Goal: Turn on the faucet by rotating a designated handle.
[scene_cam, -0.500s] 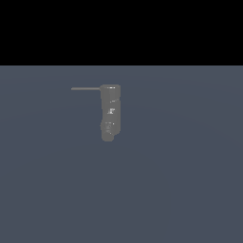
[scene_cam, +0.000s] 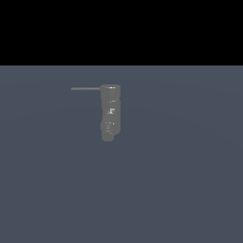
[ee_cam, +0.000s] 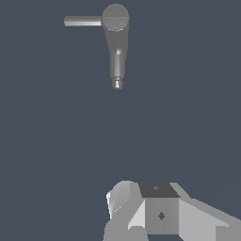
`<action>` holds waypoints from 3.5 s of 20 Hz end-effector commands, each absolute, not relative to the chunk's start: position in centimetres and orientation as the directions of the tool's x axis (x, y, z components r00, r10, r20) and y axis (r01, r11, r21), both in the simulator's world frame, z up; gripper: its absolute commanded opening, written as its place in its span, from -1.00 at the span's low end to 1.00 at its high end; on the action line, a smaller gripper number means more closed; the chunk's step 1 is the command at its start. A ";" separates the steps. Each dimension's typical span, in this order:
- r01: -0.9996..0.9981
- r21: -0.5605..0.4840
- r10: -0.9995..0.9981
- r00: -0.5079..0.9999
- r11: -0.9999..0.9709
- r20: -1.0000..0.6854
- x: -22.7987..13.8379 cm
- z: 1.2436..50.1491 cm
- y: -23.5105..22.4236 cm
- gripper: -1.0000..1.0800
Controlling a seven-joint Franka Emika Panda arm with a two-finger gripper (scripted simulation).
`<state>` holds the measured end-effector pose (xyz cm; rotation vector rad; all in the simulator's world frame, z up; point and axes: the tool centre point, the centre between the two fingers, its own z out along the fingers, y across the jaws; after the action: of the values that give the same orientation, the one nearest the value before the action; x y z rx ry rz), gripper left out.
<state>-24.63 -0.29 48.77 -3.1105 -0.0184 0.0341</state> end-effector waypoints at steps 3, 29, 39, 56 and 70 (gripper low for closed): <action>0.016 -0.034 0.016 1.000 -0.999 -0.019 -24.7 48.9 -0.4 -1.00; -0.366 -0.122 -0.356 0.930 -0.923 -0.094 -13.1 46.7 2.4 -1.00; -0.591 -0.111 -0.574 0.805 -0.799 -0.148 -6.2 43.3 4.6 -1.00; -0.877 -0.023 -0.864 0.478 -0.481 -0.158 4.1 34.7 9.3 -1.00; -0.985 0.018 -0.983 0.169 -0.170 -0.071 10.4 25.8 14.0 -1.00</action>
<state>9.82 13.45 26.82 -2.4059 1.9564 0.1182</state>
